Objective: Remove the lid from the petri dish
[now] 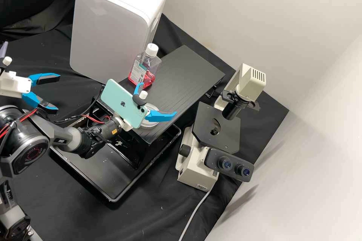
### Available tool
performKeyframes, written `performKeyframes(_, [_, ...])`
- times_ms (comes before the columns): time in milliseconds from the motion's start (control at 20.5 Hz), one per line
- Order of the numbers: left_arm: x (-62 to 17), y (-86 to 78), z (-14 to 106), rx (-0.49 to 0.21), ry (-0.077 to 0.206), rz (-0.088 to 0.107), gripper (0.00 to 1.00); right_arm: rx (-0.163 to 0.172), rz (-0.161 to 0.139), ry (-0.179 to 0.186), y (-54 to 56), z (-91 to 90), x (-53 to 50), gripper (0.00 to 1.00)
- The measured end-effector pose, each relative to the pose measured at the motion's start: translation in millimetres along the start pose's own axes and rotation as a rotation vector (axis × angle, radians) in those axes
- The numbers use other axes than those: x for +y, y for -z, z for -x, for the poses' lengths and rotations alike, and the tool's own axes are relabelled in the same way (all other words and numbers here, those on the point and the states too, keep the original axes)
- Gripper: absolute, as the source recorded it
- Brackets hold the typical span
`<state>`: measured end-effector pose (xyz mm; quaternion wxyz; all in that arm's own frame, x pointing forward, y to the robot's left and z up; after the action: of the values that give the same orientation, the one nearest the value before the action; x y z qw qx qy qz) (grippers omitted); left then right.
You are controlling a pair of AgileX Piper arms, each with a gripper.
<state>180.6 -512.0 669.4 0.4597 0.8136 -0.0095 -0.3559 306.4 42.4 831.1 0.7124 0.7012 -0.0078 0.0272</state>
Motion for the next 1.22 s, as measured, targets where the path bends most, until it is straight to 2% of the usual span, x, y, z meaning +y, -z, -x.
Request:
performKeyframes(390, [-0.5, 0.4, -0.2, 0.015, -0.002, 0.008, 1.0, 0.0, 0.0, 0.0, 0.0, 0.0, 0.0, 1.0])
performKeyframes(537, [-2.8, -0.7, -0.6, 0.013, 0.007, 0.008, 1.0, 0.001, 0.0, -0.001, -0.1, 1.5, -0.1, 1.0])
performKeyframes(585, [-3.4, -2.1, -0.7, 0.007, 0.01, 0.002, 1.0, -0.001, 0.0, 0.001, -1.0, 4.1, -0.8, 1.0])
performKeyframes(634, [-3.9, -2.4, -0.8, 0.006, 0.012, -0.015, 1.0, -0.001, 0.0, 0.0, -1.2, 7.0, -1.0, 1.0])
performKeyframes(780, [-5.3, -2.2, -1.1, 0.006, 0.019, -0.037, 1.0, 0.013, 0.001, -0.017, -0.9, 17.0, 0.8, 1.0])
performKeyframes(1024, [-5.3, -2.2, -1.1, 0.006, 0.019, -0.037, 1.0, 0.013, 0.008, -0.023, -7.7, 31.8, -2.4, 1.0])
performKeyframes(1220, [-5.3, -2.2, -1.1, 0.006, 0.019, -0.037, 1.0, 0.006, 0.016, 0.005, -12.2, 39.9, -8.8, 1.0])
